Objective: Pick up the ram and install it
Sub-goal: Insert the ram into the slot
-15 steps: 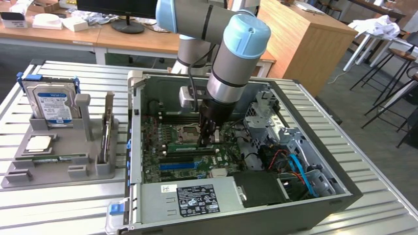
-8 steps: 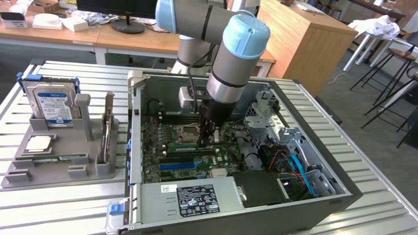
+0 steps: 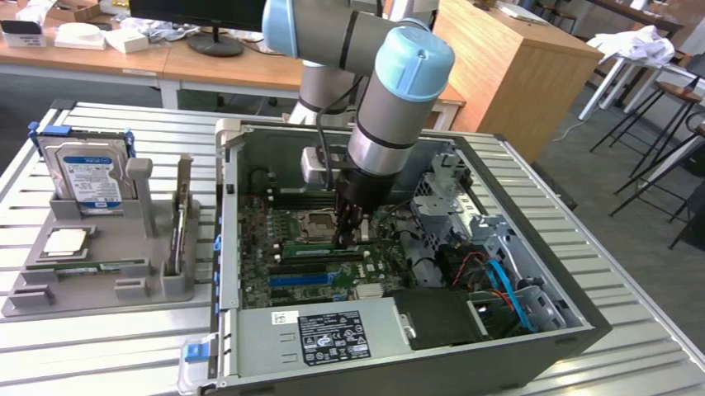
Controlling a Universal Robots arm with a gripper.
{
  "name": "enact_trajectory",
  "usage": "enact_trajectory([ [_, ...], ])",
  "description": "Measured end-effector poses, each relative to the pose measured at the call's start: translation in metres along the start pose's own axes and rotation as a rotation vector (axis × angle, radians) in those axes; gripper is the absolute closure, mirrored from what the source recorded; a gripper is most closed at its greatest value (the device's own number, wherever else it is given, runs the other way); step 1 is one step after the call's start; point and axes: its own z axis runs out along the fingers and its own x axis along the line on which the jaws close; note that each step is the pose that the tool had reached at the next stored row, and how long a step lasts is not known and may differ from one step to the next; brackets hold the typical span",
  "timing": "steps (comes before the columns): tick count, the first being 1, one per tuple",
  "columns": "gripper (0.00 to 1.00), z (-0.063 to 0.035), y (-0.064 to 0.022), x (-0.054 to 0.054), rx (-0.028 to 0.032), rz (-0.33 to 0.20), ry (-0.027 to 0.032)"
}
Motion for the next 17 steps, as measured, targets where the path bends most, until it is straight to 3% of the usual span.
enact_trajectory([
  [17,0.89,0.0032,-0.0005,-0.0008,0.0001,0.000,-0.0003],
])
